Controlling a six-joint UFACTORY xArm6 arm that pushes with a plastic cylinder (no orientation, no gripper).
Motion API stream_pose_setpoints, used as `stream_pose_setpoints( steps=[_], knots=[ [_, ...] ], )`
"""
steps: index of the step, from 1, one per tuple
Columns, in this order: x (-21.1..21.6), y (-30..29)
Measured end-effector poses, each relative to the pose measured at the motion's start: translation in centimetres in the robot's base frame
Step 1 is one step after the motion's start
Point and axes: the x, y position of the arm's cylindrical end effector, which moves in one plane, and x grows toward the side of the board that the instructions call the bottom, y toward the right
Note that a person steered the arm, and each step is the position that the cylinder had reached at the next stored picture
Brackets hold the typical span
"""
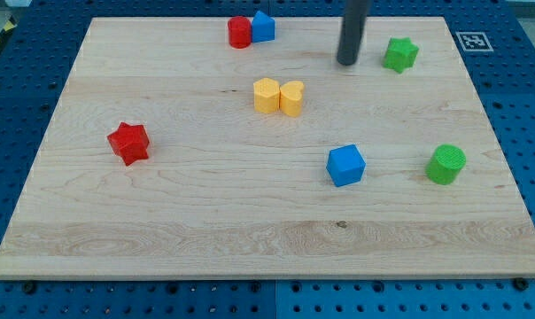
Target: Slide the green star to the bottom right of the triangle
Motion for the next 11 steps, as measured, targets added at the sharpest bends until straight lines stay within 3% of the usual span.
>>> stream_pose_setpoints(
  steps=[1,2,3,5,7,8,10,11],
  knots=[
    [5.3,6.7],
    [4.6,14.2],
    [-2.1,17.5],
    [-4.6,8.9],
    [-3.0,13.9],
    [-1.3,13.1],
    [-1.4,1.1],
    [-1.8,0.4]
  ],
)
